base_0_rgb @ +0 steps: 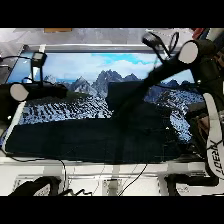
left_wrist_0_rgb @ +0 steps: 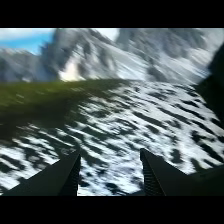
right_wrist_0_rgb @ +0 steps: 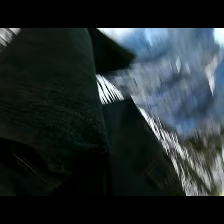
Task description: Fold the clothes and pants, and hang the long-sleeved shirts on hangers.
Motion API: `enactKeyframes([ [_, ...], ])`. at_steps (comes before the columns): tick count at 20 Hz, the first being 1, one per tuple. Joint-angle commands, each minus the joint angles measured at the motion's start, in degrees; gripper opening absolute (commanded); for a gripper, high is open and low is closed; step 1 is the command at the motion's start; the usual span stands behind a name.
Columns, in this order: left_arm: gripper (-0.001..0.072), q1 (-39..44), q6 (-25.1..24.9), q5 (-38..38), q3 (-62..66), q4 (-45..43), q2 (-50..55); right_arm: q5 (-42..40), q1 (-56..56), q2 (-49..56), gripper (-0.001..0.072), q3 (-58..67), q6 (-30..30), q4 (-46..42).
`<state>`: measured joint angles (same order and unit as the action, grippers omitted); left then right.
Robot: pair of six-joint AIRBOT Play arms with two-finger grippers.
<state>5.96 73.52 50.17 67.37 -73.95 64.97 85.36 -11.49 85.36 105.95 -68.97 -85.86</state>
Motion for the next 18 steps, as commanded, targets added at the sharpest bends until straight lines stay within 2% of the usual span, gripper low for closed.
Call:
enactKeyframes([
  [1, 0.0442, 1.42, -1.29, 2.78, -0.07, 12.31, 6.51, 5.38, 13.14, -0.26, 0.0025, -8.09, -3.87, -4.42],
  [3, 0.0443, 4.96, -6.49, 2.73, -0.04, 16.06, 11.34, 6.69, 20.48, -0.26, 0.0025, -11.19, -4.09, -3.74],
  [5, 0.0445, 9.16, -7.06, 1.07, -0.04, 18.84, 16.2, 6.58, 25.94, -0.24, 0.0025, -13.31, -4.11, -1.51],
  [6, 0.0473, 11.43, -7.06, -0.83, -0.04, 21.77, 18.91, 6.62, 27.82, -0.24, 0.0025, -14.05, -4.15, 0.2],
  [7, 0.0598, 13.4, -7.06, -3.34, -0.04, 25.92, 21.27, 6.58, 29.31, -0.24, 0.0028, -14.36, -5.51, 1.92],
  [8, 0.0698, 15.5, -7.08, -6.67, -0.02, 31.45, 23.61, 6.47, 30.21, -0.24, 0.0081, -14.43, -7.34, 3.21],
  [9, 0.0703, 17.53, -7.1, -10.27, 0.11, 36.54, 25.64, 6.23, 30.56, -0.24, 0.024, -14.43, -8.46, 3.63],
  [10, 0.0703, 19.34, -7.1, -13.64, 0.37, 39.82, 27.26, 5.97, 30.51, -0.24, 0.043, -14.43, -8.5, 3.48],
  [11, 0.0703, 21.16, -7.1, -16.61, 1.11, 41.13, 28.87, 5.66, 30.27, -0.24, 0.054, -14.43, -8.5, 3.54],
  [13, 0.0702, 23.8, -7.1, -20.06, 3.76, 41.0, 32.28, 5.07, 29.75, -0.24, 0.0555, -14.43, -8.5, 3.63],
  [18, 0.0702, 23.56, -6.86, -20.41, 14.23, 41.0, 42.01, 5.09, 28.57, -0.24, 0.0555, -14.43, -8.5, 4.04],
])
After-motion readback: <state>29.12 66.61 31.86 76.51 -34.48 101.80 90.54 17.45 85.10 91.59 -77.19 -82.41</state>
